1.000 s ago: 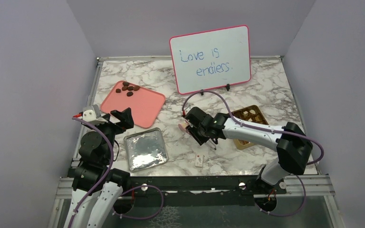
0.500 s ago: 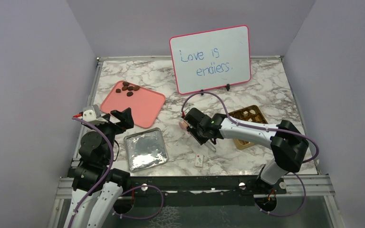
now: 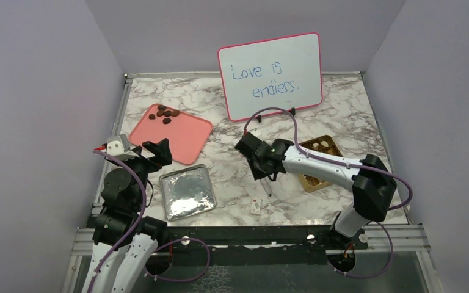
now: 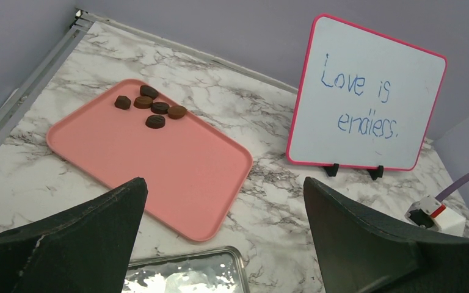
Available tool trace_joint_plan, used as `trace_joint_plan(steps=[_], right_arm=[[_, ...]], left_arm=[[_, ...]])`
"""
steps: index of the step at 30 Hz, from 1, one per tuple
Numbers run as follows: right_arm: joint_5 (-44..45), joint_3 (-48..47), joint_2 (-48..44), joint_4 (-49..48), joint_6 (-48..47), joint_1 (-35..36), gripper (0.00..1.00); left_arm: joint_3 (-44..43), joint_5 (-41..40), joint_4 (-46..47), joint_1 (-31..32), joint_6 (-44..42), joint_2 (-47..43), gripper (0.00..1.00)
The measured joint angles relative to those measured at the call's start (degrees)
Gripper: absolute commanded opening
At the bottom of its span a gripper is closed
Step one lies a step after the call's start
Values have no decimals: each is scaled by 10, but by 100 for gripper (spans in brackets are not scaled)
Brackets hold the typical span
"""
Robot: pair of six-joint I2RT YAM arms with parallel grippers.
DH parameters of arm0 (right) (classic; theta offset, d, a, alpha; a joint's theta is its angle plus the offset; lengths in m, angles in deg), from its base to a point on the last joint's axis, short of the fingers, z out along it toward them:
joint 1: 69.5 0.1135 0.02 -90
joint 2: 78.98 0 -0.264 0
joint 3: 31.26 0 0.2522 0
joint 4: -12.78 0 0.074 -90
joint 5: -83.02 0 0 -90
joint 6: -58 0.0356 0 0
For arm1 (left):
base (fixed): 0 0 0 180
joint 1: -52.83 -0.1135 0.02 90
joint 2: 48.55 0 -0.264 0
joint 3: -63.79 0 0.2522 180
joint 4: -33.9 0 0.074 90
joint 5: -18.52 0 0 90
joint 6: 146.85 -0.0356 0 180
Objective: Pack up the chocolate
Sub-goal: Pick up the fake chocolate from the center of the board, then place the fake chocolate in the packing box.
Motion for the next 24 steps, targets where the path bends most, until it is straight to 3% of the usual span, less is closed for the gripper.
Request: trace_joint_plan(steps=[6,13,24], right_arm=[[71,-59,0,90,95,0,23],[184,-156,4,265,285,0,24],[225,-108,-53,359,426,-78,24]], left_arm=[[0,0,0,0,0,3,99],[0,1,0,0,0,10,99],[0,3,0,0,0,10,99]])
